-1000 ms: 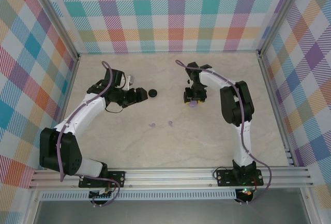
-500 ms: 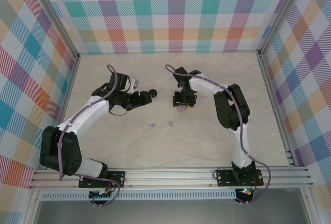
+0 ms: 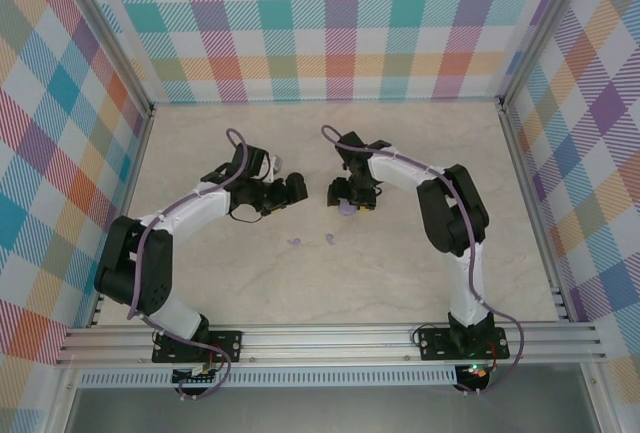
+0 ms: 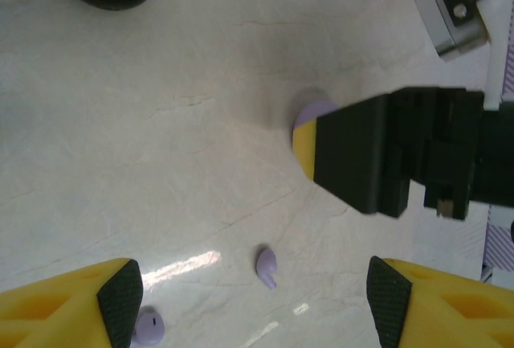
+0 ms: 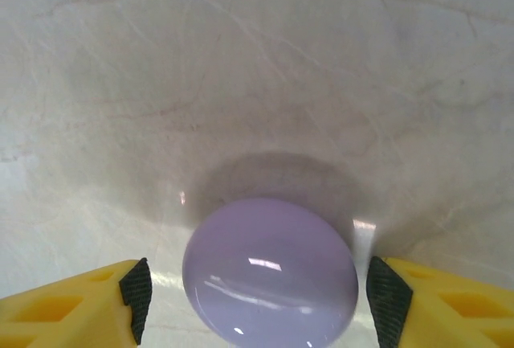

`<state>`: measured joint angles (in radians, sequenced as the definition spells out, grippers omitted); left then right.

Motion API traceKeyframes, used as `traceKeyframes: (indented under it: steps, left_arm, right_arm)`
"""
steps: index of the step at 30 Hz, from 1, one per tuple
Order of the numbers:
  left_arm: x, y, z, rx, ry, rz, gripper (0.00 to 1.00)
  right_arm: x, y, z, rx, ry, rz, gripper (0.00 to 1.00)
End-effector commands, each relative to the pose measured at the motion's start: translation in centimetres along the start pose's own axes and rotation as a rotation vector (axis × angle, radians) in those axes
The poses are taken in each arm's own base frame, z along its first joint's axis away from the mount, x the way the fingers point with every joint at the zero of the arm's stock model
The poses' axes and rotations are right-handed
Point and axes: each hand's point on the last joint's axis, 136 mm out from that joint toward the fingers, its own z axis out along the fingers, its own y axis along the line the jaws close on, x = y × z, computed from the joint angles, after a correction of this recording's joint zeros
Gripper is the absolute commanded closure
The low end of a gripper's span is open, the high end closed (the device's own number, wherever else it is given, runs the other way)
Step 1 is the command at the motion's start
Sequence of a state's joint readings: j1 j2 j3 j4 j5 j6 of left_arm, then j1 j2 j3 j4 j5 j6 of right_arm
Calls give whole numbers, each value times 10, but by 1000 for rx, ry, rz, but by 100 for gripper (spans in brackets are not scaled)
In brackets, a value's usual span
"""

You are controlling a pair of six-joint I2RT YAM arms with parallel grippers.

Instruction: Insert the wireless bluetooth earbuds into the charging case

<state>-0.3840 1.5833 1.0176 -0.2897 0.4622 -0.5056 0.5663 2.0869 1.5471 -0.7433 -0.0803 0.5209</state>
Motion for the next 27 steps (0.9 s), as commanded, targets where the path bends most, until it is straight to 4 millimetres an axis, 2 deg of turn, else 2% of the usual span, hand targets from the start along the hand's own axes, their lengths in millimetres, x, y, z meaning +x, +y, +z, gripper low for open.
traceKeyframes:
  steps: [1,5,9,11,13,17,27]
  left_arm:
    - [-7,-5,11,35,-26,-14,24]
    - [-11,-5,25,63,-19,-43,24]
    - [-12,-9,44,86,10,-52,26]
    - [-12,-12,53,95,31,-47,29]
    - [-10,-16,63,111,47,-51,31]
    - [-7,-23,80,142,59,-54,33]
    - [-2,-29,110,192,97,-75,43]
  right_arm:
    - [-9,13,-34,-115,-81,5,26]
    - [-14,9,-56,-166,-123,-8,25]
    - [-18,-4,-65,-229,-133,11,27]
    - [-18,-12,-64,-250,-123,18,31]
    - [-17,-20,-61,-267,-105,24,40]
    - [-15,-27,-55,-316,-92,33,52]
    - [-9,-22,-38,-417,-30,35,60]
